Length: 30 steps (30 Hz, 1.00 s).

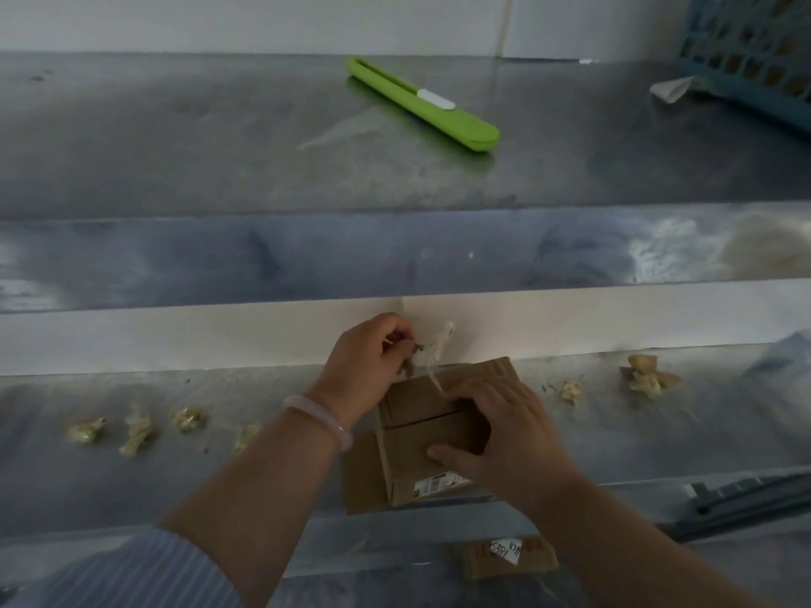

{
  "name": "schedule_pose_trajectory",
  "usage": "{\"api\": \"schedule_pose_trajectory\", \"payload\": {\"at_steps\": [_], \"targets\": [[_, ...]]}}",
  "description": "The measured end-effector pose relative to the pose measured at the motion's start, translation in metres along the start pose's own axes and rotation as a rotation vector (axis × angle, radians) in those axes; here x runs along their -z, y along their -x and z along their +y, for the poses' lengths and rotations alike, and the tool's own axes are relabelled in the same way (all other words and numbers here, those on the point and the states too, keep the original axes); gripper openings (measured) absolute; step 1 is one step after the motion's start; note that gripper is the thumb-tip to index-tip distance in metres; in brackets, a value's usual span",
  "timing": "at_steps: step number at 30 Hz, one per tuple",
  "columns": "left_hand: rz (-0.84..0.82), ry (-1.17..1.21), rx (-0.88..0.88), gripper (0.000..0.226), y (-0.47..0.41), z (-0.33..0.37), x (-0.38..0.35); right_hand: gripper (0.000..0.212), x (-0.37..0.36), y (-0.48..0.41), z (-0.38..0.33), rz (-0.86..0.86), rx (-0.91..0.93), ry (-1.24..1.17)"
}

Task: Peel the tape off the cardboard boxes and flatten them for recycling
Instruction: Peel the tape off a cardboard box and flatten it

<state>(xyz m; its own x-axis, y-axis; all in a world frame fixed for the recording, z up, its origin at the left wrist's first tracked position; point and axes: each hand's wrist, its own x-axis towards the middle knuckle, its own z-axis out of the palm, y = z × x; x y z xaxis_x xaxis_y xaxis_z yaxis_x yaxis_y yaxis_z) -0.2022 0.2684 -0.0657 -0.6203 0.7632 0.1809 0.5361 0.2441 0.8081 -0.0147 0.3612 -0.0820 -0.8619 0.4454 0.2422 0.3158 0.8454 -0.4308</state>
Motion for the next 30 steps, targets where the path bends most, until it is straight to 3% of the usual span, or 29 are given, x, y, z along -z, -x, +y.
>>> {"api": "schedule_pose_trajectory", "payload": {"at_steps": [3,5,9,15,19,22,25,28,30], "targets": [[0.004,0.119,-0.059,0.023,0.001,0.017,-0.004,0.056,0.000,-0.001,0.001,-0.032,-0.084,-0.068],[-0.007,0.109,-0.089,0.027,0.009,0.019,-0.004,0.043,0.002,-0.002,0.002,0.004,-0.114,-0.159],[0.024,0.099,-0.056,0.021,0.032,0.011,-0.007,0.023,0.009,-0.006,-0.001,0.091,-0.046,-0.339],[0.043,0.094,-0.040,0.019,0.047,0.009,-0.022,0.003,0.008,-0.012,-0.002,0.022,-0.146,-0.387],[-0.066,-0.049,-0.071,0.012,0.046,0.006,-0.019,0.015,0.005,-0.010,0.005,0.065,-0.288,-0.509],[-0.150,-0.164,-0.133,0.032,0.051,0.000,-0.014,0.025,0.006,-0.010,0.010,0.196,-0.359,-0.508],[-0.232,-0.283,-0.224,0.046,0.057,-0.002,-0.015,0.023,0.008,-0.009,0.013,0.224,-0.291,-0.271],[-0.222,-0.363,-0.261,0.044,0.062,0.000,-0.019,0.016,0.008,-0.005,0.014,0.175,-0.030,-0.001],[-0.219,-0.420,-0.267,0.043,0.064,0.001,-0.021,0.016,0.009,-0.002,0.013,0.137,0.073,0.017]]}}
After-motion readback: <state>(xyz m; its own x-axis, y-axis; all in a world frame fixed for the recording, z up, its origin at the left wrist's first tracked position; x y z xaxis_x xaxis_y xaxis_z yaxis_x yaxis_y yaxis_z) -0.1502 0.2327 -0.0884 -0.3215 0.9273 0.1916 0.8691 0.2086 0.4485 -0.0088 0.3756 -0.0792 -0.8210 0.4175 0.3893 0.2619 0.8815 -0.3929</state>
